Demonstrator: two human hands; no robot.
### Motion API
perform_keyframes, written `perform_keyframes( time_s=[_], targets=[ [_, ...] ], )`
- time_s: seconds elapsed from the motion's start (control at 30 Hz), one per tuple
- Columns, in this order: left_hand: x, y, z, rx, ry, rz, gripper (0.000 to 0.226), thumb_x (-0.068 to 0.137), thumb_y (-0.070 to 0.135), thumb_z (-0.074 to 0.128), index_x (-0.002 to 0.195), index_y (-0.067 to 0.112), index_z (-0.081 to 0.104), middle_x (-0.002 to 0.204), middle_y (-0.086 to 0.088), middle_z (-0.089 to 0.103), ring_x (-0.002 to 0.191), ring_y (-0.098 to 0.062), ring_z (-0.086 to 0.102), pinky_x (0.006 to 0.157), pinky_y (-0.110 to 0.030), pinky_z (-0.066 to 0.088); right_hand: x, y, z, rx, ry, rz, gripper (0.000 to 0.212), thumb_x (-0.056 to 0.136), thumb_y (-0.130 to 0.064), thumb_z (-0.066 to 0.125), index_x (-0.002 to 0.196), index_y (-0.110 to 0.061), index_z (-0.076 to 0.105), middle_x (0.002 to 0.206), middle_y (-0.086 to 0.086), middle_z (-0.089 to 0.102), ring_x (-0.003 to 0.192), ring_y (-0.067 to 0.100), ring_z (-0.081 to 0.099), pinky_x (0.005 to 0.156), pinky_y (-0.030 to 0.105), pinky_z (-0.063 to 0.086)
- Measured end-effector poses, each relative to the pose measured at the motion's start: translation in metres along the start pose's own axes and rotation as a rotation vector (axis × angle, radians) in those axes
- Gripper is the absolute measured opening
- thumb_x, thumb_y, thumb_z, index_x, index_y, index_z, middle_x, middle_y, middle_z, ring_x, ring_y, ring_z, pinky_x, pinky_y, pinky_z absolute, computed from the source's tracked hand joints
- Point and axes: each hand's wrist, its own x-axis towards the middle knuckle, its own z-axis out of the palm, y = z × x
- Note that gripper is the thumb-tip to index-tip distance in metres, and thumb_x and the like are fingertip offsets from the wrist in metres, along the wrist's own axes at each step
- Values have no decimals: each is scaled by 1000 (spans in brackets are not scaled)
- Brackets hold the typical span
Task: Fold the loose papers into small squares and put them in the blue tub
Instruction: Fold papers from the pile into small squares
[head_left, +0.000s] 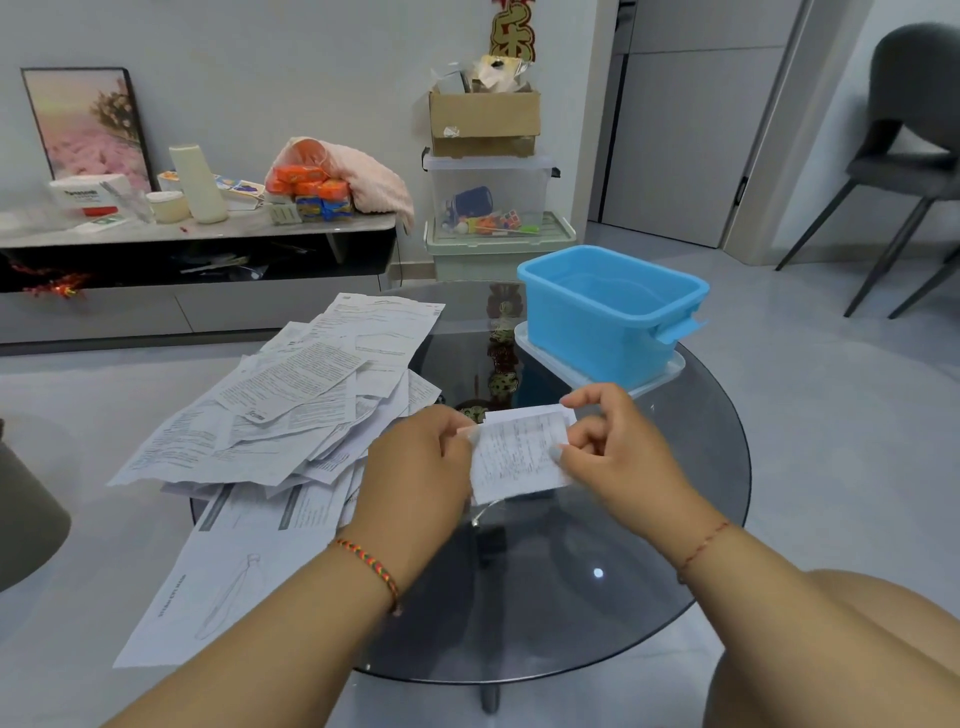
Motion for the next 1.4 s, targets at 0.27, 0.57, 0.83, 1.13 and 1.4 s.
perform_keyframes(
  time_s=[0.27, 0.57, 0.83, 1.13, 1.4],
  targets=[
    [24, -11, 28, 11, 33, -103, 20, 84, 19, 66, 95, 20, 49, 81, 3, 65, 81, -13, 60, 70, -25, 42, 22, 20, 17, -240, 200, 10, 11, 85, -16, 66, 88, -17, 55, 77, -1, 58, 63, 5, 47, 54, 8, 34],
    [16, -14, 30, 87, 26, -79, 22, 84, 20, 66, 100, 19, 50, 81, 5, 63, 79, -8, 55, 62, -19, 38, 20, 19, 20, -385, 258, -65, 13, 86, -27, 65, 84, -20, 55, 85, -4, 49, 78, 10, 47, 59, 9, 31],
    [17, -17, -35, 227, 191, 36, 10, 83, 31, 63, 90, 25, 56, 79, 11, 59, 77, -12, 53, 65, -28, 38, 2, 5, 13, -328, 365, -162, 10, 85, -26, 65, 81, -23, 56, 79, -8, 51, 72, 8, 48, 59, 13, 35],
    [87, -103, -90, 655, -33, -216, 52, 83, 48, 61, 122, 14, 53, 121, -6, 58, 109, -26, 53, 88, -35, 44, -4, 1, 21, -310, 292, -204, 12, 83, -19, 65, 76, -25, 57, 77, -10, 53, 73, 9, 51, 60, 20, 41],
    [96, -107, -80, 830, 4, -82, 24, 96, 27, 43, 78, 15, 55, 78, -4, 60, 74, -24, 53, 62, -29, 42, 0, -1, 24, -344, 275, -238, 15, 82, -17, 67, 74, -24, 57, 71, -11, 52, 69, 7, 50, 57, 22, 41]
  ],
)
